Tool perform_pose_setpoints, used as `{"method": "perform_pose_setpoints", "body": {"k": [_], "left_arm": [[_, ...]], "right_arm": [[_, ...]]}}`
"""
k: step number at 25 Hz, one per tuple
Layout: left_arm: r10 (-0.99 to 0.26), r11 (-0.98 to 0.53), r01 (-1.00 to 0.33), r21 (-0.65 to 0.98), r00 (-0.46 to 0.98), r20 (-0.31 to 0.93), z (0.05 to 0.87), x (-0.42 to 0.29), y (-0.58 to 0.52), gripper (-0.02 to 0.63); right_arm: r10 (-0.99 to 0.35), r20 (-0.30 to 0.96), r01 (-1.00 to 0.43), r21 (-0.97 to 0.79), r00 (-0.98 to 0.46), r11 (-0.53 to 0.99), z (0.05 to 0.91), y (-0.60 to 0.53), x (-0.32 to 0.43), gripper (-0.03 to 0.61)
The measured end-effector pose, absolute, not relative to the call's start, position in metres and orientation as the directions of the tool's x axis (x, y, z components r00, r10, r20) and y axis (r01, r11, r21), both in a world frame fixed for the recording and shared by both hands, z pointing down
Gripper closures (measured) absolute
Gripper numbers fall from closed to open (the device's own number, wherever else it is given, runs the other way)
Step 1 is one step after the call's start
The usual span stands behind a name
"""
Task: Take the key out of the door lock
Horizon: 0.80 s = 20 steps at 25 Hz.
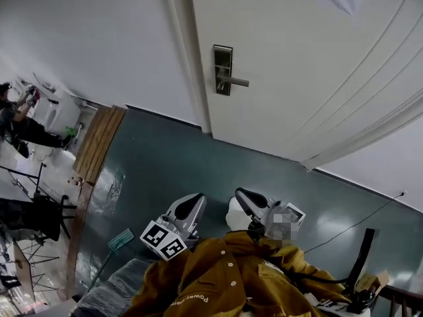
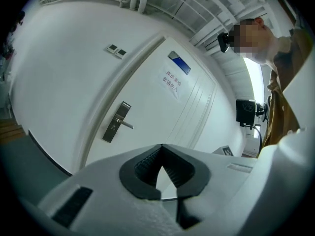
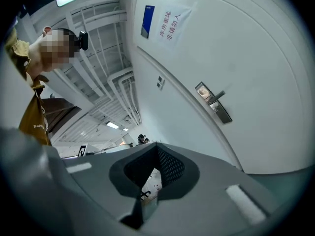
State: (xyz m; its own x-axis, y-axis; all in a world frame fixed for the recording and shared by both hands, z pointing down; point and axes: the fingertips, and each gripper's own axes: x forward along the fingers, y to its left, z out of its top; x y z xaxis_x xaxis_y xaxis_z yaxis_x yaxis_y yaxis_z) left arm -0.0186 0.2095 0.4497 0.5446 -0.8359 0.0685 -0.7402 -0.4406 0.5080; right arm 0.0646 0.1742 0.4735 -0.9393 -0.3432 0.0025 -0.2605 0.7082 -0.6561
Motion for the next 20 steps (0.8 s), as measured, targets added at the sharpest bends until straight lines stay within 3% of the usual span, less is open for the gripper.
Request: {"method": "perform_pose_setpoints", "body": {"k": [13, 20], "left_arm": [[-0.857, -0.433, -0.767, 0.474, 0.514, 0.049, 0.424, -0.051, 0.047, 0.614], [-0.783, -0.562, -0.73, 0.388, 0.621, 0.033, 0.401, -0.096, -0.048, 0.614]], "right_arm": [[-0.307, -0.003, -0.225, -0.672, -0.952, 0.705, 0.464, 0.031, 0.038, 0.572], [-0.369, 0.0, -0.278, -0.656, -0.929, 0.701, 0.458, -0.033, -0.003, 0.572]]}}
